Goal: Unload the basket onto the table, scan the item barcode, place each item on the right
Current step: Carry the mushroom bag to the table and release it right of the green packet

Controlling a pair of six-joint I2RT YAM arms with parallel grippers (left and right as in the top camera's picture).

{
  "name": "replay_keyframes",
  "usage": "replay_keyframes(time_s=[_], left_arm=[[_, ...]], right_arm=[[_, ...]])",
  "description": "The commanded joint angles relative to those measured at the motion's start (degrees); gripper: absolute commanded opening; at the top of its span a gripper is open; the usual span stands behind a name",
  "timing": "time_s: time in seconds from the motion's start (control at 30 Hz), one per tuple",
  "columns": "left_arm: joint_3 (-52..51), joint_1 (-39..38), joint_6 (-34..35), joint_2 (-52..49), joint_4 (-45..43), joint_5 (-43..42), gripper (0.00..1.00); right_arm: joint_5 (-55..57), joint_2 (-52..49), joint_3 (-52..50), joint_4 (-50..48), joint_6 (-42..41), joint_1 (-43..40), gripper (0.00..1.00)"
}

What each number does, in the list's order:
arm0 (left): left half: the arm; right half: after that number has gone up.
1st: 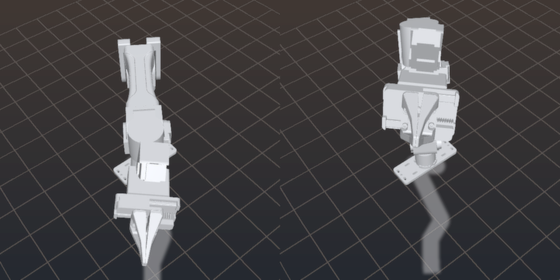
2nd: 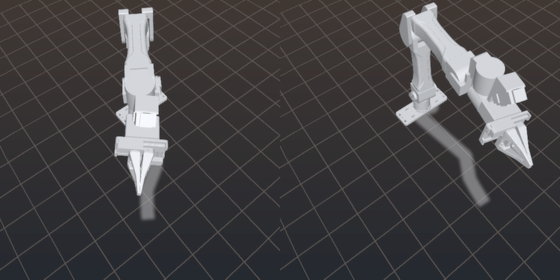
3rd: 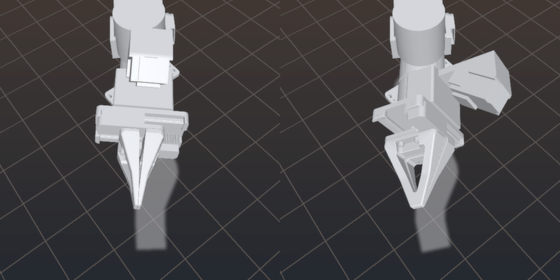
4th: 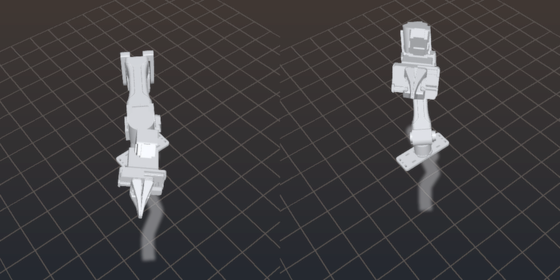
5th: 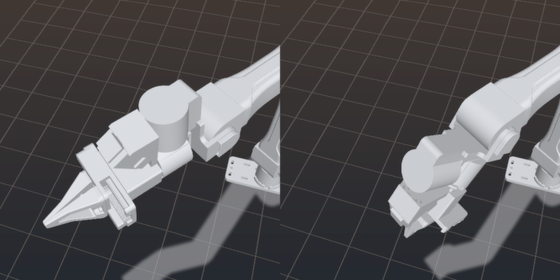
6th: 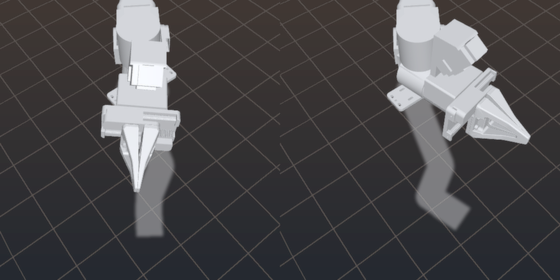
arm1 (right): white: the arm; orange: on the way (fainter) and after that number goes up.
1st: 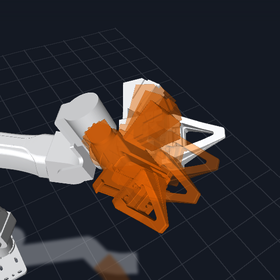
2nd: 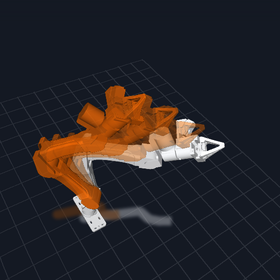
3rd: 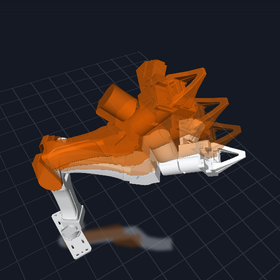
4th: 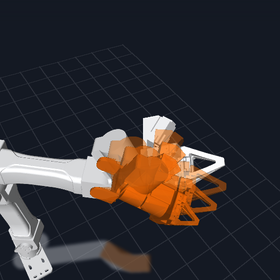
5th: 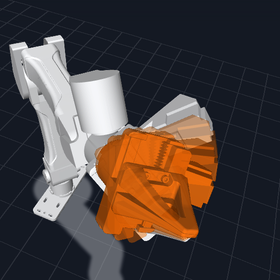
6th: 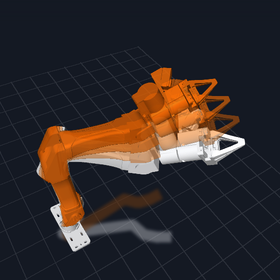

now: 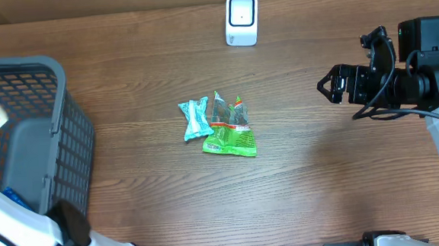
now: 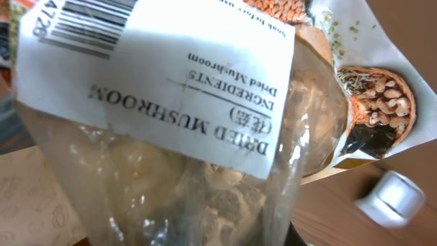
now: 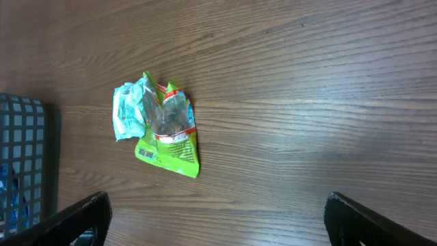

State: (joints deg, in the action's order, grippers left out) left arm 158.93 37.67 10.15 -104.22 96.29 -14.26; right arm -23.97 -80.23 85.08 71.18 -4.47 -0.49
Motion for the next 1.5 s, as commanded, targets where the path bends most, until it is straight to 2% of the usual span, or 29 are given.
replay_keyframes(time_s=[0.0, 0.17, 0.3, 0.33, 0.5, 0.53, 0.6, 0.73, 0.87, 0.97, 1.1, 1.23, 1.27, 1.3, 1.37, 1.4, 1.43, 1.47], left_arm=[[0.09, -8.28, -1.07, 3.34, 0.52, -5.66, 0.04], [-8.61, -25.09, -0.98, 6.64, 0.52, -1.68, 0.04], [-21.64, -37.77, 4.63, 5.95, 0.11, 5.27, 0.04], [-27.89, -41.86, 6.84, 5.01, -1.38, 6.93, 0.04], [-47.04, -51.87, 10.95, 1.79, -14.05, 6.75, 0.04], [-55.63, -56.7, 12.9, -0.79, -21.4, 6.78, 0.04], [-59.84, -59.28, 14.75, -2.97, -25.22, 6.8, 0.04], [-64.19, -62.2, 18.29, -6.91, -30.56, 6.6, 0.04], [-64.3, -64.92, 17.77, -9.7, -37.46, -0.72, 0.04], [-64.3, -67.49, 18.49, -10.73, -42.66, -2.01, 0.04], [-64.3, -70.2, 25.7, -12.39, -44.76, -1.84, 0.04], [-64.3, -72.06, 26.75, -14.05, -46.53, -1.88, 0.05], [-64.3, -72.57, 26.75, -14.32, -46.88, -1.92, 0.1], [-64.3, -72.94, 26.75, -14.62, -46.99, -1.95, 0.2], [-64.3, -73.42, 26.47, -14.71, -47.04, -1.92, 0.48], [-64.26, -73.48, 25.0, -14.69, -47.08, -2.23, 0.57], [-64.04, -73.48, 23.06, -14.53, -47.12, -2.67, 0.76], [-63.52, -73.16, 21.27, -14.43, -46.95, -3.41, 0.86]], right_arm=[[-0.13, 0.04, 0.66, -0.33, 0.17, 0.11, 1.0], [-0.13, 0.04, 0.63, -0.37, -0.02, 0.11, 1.0], [-0.13, 0.04, 0.66, -0.39, -0.02, 0.11, 1.0], [-0.13, 0.04, 0.63, -0.39, -0.02, 0.11, 1.0], [-0.13, 0.04, 0.63, -0.68, -0.02, 0.11, 1.0], [-0.13, 0.04, 0.63, -0.72, -0.02, 0.11, 1.0], [-0.13, 0.04, 0.63, -0.68, -0.02, 0.11, 1.0], [-0.13, 0.04, 0.66, -0.7, -0.02, 0.11, 1.0], [-0.13, 0.04, 0.63, -1.03, -0.02, 0.11, 1.0], [-0.13, 0.04, 0.63, -0.94, -0.02, 0.11, 1.0], [-0.13, 0.04, 0.63, -0.98, -0.02, 0.11, 1.0], [-0.13, 0.04, 0.63, -1.2, -0.02, 0.11, 1.0], [-0.11, 0.04, 0.63, -1.22, -0.02, 0.11, 1.0], [-0.11, 0.04, 0.63, -1.22, -0.02, 0.11, 1.0], [-0.13, 0.04, 0.63, -1.2, -0.02, 0.11, 1.0], [-0.13, 0.04, 0.63, -1.2, -0.02, 0.11, 1.0], [-0.13, 0.04, 0.66, -1.2, -0.02, 0.11, 1.0], [-0.13, 0.04, 0.66, -1.2, -0.02, 0.11, 1.0]])
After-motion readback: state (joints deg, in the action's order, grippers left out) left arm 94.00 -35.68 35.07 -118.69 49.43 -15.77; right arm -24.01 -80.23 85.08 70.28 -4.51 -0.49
